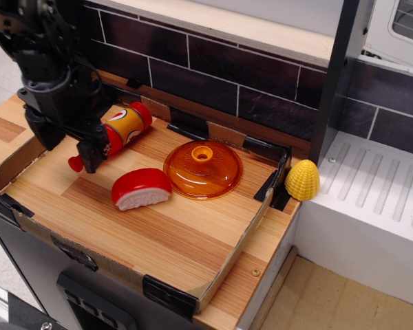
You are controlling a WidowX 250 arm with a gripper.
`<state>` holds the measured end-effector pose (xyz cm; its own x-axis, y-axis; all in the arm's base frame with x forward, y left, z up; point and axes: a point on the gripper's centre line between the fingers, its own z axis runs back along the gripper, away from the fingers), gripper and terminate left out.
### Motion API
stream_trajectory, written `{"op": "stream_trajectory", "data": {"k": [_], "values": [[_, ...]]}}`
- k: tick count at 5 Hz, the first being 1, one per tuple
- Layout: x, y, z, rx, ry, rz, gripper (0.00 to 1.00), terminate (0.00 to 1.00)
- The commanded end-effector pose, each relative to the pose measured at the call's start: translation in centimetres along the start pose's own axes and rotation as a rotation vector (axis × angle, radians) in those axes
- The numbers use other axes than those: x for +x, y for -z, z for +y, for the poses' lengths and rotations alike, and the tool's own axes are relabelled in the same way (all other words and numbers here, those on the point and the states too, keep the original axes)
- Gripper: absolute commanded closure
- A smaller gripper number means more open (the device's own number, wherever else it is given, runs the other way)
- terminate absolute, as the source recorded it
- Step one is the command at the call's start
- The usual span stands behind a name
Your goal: Upright hot sauce bottle
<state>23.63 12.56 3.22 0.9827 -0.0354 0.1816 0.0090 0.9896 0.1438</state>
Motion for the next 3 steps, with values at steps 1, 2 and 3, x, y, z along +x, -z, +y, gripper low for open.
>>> {"op": "stream_trajectory", "data": {"k": [1,2,3], "values": [[-0.1,1.7,-0.3,0.052,0.026,-0.008,0.00,0.00],[-0.3,2.5,-0.6,0.034,0.034,0.015,0.00,0.00],[-0.4,2.8,-0.5,0.033,0.044,0.030,0.00,0.00]]}}
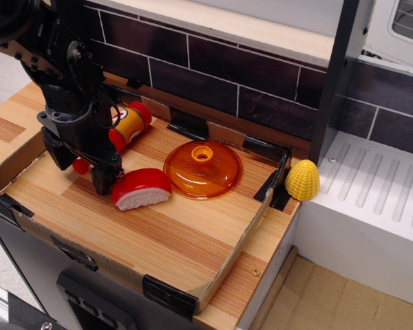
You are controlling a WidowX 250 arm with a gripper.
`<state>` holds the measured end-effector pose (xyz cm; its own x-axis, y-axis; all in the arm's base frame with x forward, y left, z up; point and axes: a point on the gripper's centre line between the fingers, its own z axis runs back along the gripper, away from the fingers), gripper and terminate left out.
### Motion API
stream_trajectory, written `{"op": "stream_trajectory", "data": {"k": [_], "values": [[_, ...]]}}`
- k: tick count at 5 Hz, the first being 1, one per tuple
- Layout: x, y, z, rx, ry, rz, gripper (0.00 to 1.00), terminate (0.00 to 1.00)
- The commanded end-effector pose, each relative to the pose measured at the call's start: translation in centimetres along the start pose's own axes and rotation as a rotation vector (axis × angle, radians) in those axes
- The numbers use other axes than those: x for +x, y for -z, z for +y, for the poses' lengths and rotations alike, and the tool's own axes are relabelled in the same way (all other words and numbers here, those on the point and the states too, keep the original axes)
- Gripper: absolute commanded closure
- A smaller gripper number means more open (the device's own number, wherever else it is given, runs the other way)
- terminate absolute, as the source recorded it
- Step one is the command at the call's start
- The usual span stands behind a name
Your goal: Upright hot sauce bottle
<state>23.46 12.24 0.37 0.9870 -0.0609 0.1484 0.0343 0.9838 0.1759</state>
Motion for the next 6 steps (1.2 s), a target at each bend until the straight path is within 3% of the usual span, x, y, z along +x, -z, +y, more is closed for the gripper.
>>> {"op": "stream_trajectory", "data": {"k": [1,3,4,6], "values": [[0.4,0.4,0.2,-0.002,0.005,-0.003,1.00,0.00],[1.2,-1.3,0.3,-0.008,0.015,-0.150,1.00,0.00],[1.4,-1.8,0.7,-0.012,0.000,-0.151,1.00,0.00],[-0.7,-6.2,0.9,-0.128,-0.052,0.228,1.00,0.00]]}}
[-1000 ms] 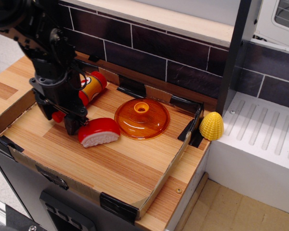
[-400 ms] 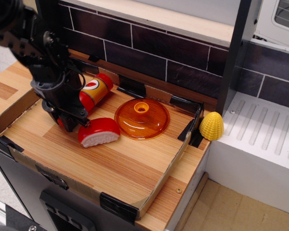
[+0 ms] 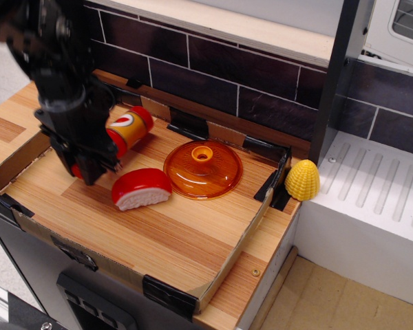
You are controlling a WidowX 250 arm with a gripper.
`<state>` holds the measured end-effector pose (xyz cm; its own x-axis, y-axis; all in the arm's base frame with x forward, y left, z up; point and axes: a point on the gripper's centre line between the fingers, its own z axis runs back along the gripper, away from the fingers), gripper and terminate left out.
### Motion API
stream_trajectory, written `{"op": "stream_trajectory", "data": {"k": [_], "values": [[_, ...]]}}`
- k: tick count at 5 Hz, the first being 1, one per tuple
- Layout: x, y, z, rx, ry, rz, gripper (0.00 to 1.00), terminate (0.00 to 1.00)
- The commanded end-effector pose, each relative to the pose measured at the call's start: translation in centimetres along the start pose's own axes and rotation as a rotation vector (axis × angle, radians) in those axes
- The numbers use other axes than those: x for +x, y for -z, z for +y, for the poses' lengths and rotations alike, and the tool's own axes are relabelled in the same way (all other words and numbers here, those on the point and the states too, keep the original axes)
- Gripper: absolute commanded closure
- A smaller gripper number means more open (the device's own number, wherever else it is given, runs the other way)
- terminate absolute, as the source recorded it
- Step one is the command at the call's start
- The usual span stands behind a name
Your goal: Upright hot sauce bottle
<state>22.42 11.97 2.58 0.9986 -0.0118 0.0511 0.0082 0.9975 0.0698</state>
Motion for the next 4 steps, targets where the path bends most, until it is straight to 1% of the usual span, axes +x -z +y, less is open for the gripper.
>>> {"op": "stream_trajectory", "data": {"k": [1,2,3,4], "values": [[-2.0,-6.2,-0.1,-0.073,-0.047,0.297,1.00,0.00],[-2.3,-7.2,-0.4,-0.074,-0.098,0.495,1.00,0.00],[-2.4,-7.3,-0.7,-0.075,-0.133,0.658,1.00,0.00],[-2.4,-7.2,-0.6,-0.082,-0.201,0.843,1.00,0.00]]}}
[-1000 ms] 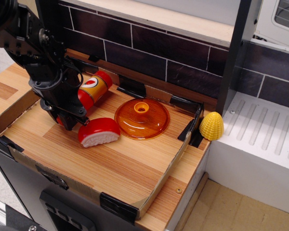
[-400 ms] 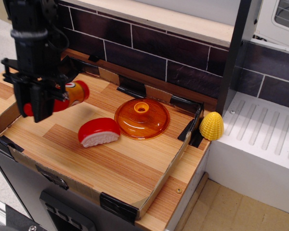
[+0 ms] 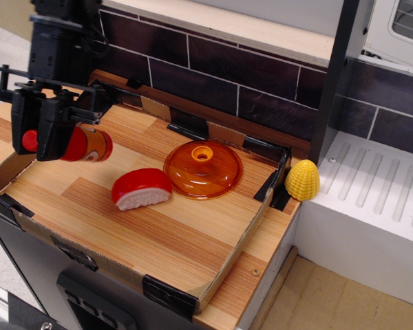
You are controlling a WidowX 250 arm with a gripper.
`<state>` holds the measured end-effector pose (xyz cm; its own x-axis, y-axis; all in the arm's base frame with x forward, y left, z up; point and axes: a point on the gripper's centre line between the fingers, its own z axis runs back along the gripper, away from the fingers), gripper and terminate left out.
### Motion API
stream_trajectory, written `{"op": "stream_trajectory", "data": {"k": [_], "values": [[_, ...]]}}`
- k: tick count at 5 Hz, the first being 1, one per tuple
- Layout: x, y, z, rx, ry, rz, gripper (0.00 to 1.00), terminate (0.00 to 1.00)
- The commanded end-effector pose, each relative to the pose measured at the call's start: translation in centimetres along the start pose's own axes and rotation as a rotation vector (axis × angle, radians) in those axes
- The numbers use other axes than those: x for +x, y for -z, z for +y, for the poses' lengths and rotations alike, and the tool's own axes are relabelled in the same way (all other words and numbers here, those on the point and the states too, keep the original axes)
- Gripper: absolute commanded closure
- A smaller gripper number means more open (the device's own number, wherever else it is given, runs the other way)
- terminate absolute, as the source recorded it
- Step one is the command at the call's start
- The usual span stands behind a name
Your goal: Upright hot sauce bottle
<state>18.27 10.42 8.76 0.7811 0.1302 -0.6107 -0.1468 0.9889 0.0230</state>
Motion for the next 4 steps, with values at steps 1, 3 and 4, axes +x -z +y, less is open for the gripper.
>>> {"op": "stream_trajectory", "data": {"k": [1,3,4], "values": [[1.4,-1.9,0.9,-0.007,-0.145,0.285,1.00,0.00],[1.5,-1.6,2.3,-0.008,-0.256,0.450,1.00,0.00],[1.4,-0.9,2.3,-0.007,-0.269,0.475,1.00,0.00]]}}
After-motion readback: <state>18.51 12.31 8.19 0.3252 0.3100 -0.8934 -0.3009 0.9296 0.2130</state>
